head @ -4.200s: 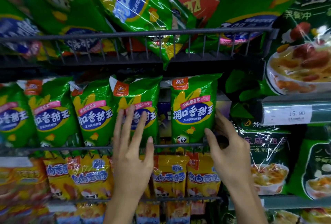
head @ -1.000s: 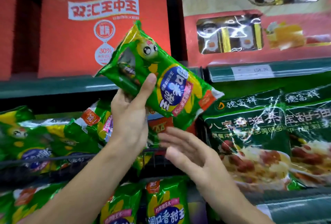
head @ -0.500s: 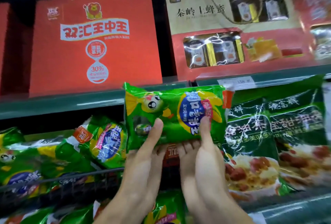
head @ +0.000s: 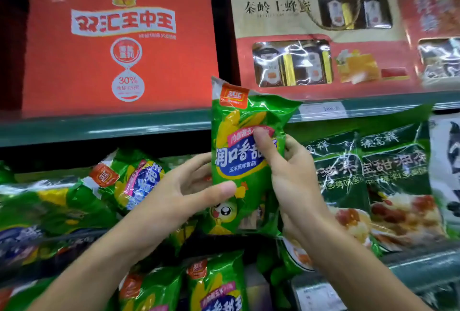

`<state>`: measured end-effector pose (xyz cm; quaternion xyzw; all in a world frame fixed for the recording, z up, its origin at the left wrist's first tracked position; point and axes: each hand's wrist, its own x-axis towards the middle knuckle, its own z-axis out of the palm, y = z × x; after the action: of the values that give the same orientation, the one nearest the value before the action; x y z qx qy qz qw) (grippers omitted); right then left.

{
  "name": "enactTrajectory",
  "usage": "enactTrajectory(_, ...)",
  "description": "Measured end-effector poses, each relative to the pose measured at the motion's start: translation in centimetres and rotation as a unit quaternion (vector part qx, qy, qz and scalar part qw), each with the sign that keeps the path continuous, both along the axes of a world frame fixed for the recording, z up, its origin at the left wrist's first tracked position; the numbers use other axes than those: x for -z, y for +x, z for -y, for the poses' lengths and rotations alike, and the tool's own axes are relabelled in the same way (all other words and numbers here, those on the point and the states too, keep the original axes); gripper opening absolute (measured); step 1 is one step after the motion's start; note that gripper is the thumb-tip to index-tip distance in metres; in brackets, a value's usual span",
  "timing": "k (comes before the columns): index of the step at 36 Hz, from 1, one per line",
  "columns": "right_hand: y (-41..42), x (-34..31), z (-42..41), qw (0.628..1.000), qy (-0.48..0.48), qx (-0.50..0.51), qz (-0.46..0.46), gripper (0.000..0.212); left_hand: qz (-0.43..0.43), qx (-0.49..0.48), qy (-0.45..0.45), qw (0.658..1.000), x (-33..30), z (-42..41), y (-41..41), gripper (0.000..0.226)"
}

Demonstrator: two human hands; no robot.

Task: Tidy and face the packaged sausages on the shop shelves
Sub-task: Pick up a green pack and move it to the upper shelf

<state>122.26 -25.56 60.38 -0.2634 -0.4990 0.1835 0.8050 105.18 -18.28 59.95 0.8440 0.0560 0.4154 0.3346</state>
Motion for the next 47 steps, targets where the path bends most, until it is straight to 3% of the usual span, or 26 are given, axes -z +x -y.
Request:
enactTrajectory(5, 0.5, 0.2, -0.8, 0.999, -0.027, -0.011, 0.045, 0.033, 0.057, -0.081, 0.019, 0.995, -0.1, 0.0, 1.4, 0.044)
enactTrajectory(11, 2.0, 0.7, -0.8, 0.986, -0.026, -0.020, 0.164, 0.044, 0.120, -0.072, -0.024, 0.990, 1.2, -1.5, 1.1, 0.045)
enactTrajectory(17, 3.5, 0.9, -0.9, 0.960, -0.032, 0.044, 0.274, 0.044, 0.164, -0.054, -0.042, 0.984, 0.6, -2.3, 0.7, 0.048)
enactTrajectory(24, 4.4, 0.8, -2.4, 0.957, 0.019, 0.119, 0.263, 0.042, 0.073, -0.073, -0.022, 0.994, -1.4, -2.6, 0.3, 0.034)
enactTrajectory(30, 4.4, 0.6, -2.7, 0.960, 0.059, 0.120, 0.248, 0.042, 0.149, -0.069, 0.025, 0.986, -1.9, -3.0, 0.2, 0.032)
enactTrajectory(34, 4.1, 0.0, -2.9, 0.961, 0.071, 0.118, 0.239, 0.041, 0.200, -0.078, 0.049, 0.975, -2.2, -3.1, 0.5, 0.043)
enactTrajectory(39, 4.6, 0.1, -3.6, 0.961, 0.040, 0.122, 0.245, 0.044, 0.210, -0.111, 0.051, 0.970, -1.7, -3.6, 1.1, 0.045)
enactTrajectory(47, 5.7, 2.7, -5.2, 0.947, -0.056, 0.110, 0.297, 0.038, 0.158, -0.152, 0.036, 0.975, 0.8, -4.8, 1.7, 0.048)
